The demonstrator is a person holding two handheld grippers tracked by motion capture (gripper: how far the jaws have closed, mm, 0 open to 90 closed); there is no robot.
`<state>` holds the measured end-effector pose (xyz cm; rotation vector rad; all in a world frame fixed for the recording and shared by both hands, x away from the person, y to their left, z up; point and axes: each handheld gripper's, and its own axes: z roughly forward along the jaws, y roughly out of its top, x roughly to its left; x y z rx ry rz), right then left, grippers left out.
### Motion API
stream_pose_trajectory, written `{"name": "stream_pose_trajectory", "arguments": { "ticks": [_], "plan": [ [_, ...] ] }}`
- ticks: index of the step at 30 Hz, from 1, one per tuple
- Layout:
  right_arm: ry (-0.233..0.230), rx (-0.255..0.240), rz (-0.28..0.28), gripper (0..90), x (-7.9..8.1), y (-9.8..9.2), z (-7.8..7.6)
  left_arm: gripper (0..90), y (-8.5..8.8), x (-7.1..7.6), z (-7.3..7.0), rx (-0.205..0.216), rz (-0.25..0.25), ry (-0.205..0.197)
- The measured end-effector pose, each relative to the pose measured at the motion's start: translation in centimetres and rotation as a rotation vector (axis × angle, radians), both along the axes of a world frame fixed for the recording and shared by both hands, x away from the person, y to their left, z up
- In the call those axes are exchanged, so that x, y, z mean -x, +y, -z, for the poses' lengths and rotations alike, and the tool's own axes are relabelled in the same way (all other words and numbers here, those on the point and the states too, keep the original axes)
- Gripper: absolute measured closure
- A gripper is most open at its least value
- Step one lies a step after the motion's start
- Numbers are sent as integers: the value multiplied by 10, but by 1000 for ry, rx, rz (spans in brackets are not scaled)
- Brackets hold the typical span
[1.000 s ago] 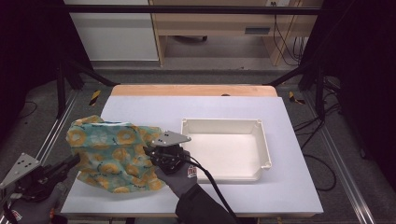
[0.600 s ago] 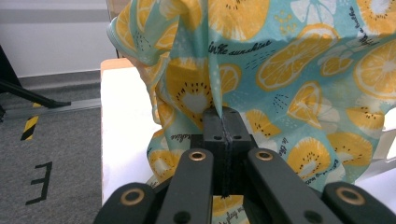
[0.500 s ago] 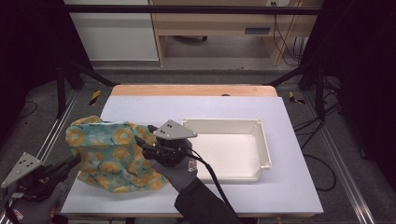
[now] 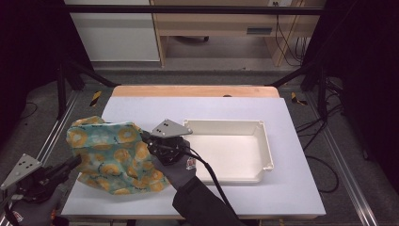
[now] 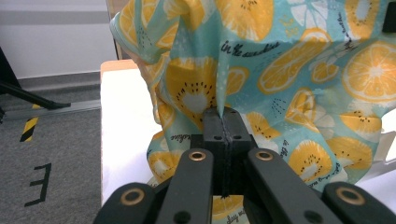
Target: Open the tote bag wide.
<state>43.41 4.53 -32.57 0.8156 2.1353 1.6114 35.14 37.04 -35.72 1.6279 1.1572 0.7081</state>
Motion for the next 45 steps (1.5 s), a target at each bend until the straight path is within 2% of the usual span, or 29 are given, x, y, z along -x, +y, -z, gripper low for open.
{"name": "stream_pose_trajectory", "arguments": {
  "ticks": [4,7,10,13,17,20,23,25,27,29,32,36,38,40,41,42,45],
  "plan": [
    [-9,-6,-11,900,4,-3,-3,899,0,0,0,1,0,-2],
    [-24,-30,-31,900,14,-6,-8,898,1,1,-1,-3,-1,-5],
    [-26,-29,-49,900,19,-7,-9,898,1,1,-1,0,-5,-4],
    [-17,-3,-75,900,26,-7,0,897,3,1,-1,2,-11,-6],
    [14,9,-82,900,24,-5,11,894,3,1,-1,-2,-16,-5],
    [22,11,-82,900,23,-4,14,878,4,1,-2,1,-21,-12],
    [21,7,-80,900,22,-3,16,820,4,5,-7,7,-27,-35],
    [21,1,-77,900,22,-4,15,727,5,8,-15,14,-38,-61],
    [21,1,-75,900,22,-4,15,678,5,9,-19,14,-42,-73],
    [22,1,-75,900,22,-4,15,660,7,10,-24,21,-47,-83],
    [21,2,-75,900,22,-4,15,609,8,6,-31,34,-52,-91],
    [19,8,-76,899,22,-3,14,512,5,-1,-41,23,-51,-105],
    [19,11,-76,899,22,-3,14,495,3,-5,-45,13,-56,-113],
    [18,12,-75,899,22,-3,14,464,2,-10,-45,8,-62,-101],
    [18,13,-76,899,23,-3,14,467,3,-14,-43,6,-66,-83],
    [18,13,-76,899,23,-3,14,485,3,-14,-43,6,-66,-83],
    [18,13,-78,899,22,-2,15,644,4,-14,-41,8,-64,-64]
  ]
}}
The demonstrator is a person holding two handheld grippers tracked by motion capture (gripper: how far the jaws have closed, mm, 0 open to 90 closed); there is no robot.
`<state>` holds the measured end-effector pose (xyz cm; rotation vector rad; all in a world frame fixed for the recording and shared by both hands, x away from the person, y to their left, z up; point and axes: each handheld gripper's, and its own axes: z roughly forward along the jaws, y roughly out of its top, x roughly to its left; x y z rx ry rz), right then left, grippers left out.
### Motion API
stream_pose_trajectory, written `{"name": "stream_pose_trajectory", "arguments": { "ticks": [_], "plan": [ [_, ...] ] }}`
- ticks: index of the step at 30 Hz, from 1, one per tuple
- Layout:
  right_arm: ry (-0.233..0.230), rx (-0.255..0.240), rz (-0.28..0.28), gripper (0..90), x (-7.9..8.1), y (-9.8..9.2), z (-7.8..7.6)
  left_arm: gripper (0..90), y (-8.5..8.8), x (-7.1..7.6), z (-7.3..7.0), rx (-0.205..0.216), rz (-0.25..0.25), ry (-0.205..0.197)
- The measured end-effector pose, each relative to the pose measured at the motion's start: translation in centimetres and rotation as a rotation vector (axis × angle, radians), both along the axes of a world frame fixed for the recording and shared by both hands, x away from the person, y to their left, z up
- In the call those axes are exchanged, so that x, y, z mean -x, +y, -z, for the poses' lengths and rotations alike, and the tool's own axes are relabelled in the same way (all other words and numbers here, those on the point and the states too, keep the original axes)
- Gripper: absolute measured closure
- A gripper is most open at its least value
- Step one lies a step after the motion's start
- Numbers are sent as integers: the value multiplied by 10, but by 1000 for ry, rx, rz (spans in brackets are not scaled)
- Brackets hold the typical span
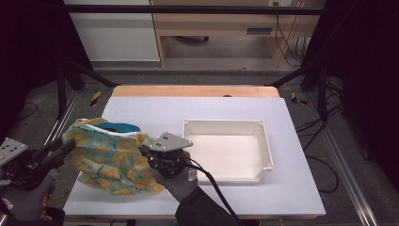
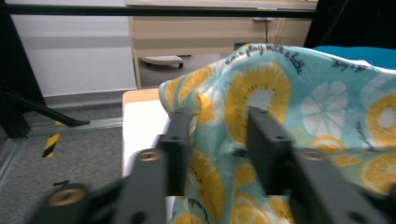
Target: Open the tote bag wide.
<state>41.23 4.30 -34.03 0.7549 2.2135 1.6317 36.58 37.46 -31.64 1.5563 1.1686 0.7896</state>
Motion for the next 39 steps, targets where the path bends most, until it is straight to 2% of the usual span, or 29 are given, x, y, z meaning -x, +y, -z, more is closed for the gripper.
{"name": "stream_pose_trajectory", "arguments": {
  "ticks": [3,4,7,8,13,14,23,28,39],
  "plan": [
    [1,-2,-1,900,0,1,0,792,0,2,0,-7,-6,0],
    [0,-2,1,900,0,1,0,792,1,2,0,-8,-9,-1],
    [-5,-5,1,900,1,1,-1,891,1,5,-1,-3,-8,-6],
    [-7,-8,0,900,1,1,-2,898,1,6,-1,-7,-9,-7],
    [-27,-20,3,900,3,2,-8,899,3,15,-3,-6,-8,-33],
    [-30,-26,0,900,4,2,-11,899,4,21,-3,-8,-6,-42],
    [-28,-17,-20,900,8,5,-10,899,8,38,9,-23,2,-38],
    [-4,13,-29,899,7,9,0,899,10,39,24,-31,-3,1],
    [34,47,-28,898,4,15,19,899,13,31,41,-34,-1,60]
  ]
}}
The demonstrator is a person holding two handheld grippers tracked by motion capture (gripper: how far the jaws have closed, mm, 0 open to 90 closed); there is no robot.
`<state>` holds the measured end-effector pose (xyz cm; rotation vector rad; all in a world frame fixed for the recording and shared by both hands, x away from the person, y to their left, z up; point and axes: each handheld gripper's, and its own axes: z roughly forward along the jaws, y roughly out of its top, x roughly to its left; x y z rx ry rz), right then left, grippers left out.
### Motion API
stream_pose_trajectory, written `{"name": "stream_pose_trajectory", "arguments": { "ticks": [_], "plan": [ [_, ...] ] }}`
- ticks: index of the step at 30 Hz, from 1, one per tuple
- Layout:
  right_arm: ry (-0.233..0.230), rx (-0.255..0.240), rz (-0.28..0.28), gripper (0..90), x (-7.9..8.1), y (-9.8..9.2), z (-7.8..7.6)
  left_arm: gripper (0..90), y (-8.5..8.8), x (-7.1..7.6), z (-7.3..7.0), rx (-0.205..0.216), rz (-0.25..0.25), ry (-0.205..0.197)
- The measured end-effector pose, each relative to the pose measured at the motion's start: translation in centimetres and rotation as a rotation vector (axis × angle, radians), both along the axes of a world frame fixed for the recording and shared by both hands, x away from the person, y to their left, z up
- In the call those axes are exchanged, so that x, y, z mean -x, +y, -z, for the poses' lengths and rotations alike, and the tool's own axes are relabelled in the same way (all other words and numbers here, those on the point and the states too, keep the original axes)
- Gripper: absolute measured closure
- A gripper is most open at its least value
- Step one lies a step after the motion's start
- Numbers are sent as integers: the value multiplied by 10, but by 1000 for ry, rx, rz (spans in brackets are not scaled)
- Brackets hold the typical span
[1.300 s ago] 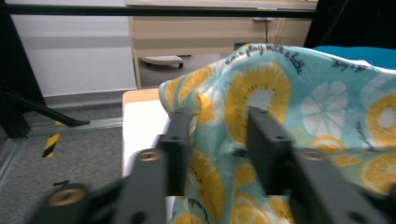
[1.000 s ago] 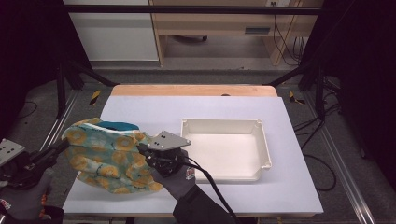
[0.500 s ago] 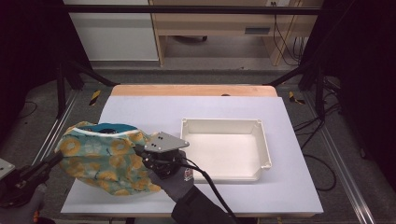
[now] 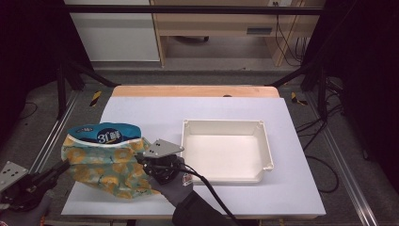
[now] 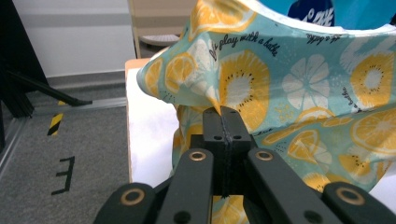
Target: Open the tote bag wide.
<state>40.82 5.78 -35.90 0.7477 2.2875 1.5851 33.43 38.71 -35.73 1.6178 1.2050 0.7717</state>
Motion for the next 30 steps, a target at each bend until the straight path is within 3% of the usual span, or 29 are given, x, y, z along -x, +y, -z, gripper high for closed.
{"name": "stream_pose_trajectory", "arguments": {
  "ticks": [22,26,30],
  "plan": [
    [43,17,5,883,0,4,24,899,0,-7,18,-33,18,58],
    [47,12,1,829,0,4,25,899,-1,-9,21,-40,22,68],
    [30,-24,5,772,1,-1,19,899,-2,-11,24,-42,26,77]
  ]
}}
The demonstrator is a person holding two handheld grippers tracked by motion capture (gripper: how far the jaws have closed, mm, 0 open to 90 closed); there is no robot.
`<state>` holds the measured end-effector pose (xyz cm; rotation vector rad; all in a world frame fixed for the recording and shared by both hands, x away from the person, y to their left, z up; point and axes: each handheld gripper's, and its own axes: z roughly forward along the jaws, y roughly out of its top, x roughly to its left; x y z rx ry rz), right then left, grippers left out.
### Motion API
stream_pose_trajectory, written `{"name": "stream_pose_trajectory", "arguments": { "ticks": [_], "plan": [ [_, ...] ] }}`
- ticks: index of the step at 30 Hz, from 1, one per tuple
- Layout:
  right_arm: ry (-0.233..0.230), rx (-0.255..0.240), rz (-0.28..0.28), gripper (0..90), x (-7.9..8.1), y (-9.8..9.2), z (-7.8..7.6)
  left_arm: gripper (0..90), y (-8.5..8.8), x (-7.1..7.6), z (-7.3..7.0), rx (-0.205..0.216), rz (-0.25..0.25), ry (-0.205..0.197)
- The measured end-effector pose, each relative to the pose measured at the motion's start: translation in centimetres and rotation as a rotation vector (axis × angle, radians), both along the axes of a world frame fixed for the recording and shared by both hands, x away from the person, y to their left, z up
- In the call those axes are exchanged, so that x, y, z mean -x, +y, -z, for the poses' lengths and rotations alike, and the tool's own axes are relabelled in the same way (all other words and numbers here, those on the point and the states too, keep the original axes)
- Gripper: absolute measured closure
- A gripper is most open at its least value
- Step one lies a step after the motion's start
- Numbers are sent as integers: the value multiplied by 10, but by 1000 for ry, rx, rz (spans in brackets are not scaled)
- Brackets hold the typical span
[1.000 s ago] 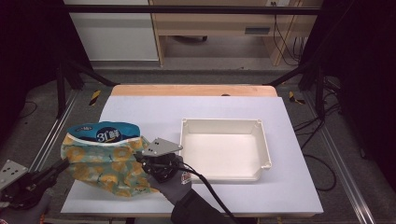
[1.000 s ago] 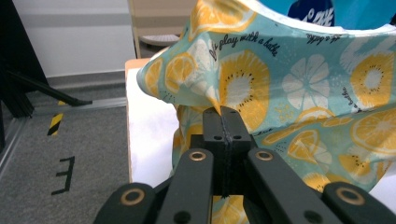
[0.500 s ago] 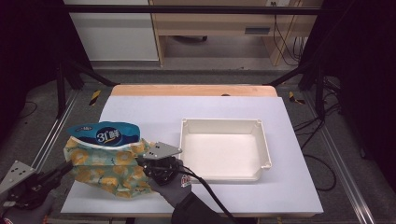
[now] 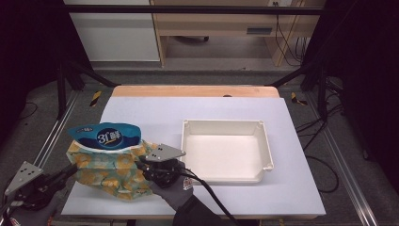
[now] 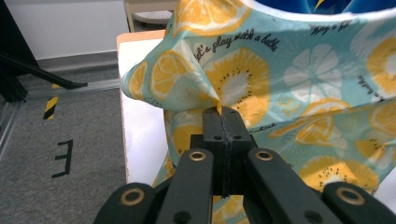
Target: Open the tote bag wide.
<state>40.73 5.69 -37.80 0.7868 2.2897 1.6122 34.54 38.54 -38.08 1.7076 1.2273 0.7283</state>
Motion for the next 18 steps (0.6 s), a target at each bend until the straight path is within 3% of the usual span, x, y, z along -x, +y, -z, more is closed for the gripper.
{"name": "stream_pose_trajectory", "arguments": {
  "ticks": [7,11,13,15,18],
  "plan": [
    [-15,-19,17,699,-2,0,-7,899,0,-3,3,-5,6,17],
    [6,15,8,889,-3,1,2,878,2,-4,5,1,2,19],
    [9,17,2,897,-3,1,3,864,2,-3,3,5,-3,9],
    [11,24,-7,900,-2,2,3,773,2,-1,-1,6,-12,-14],
    [8,21,-9,900,-2,3,2,708,4,3,-10,18,-27,-51]
  ]
}}
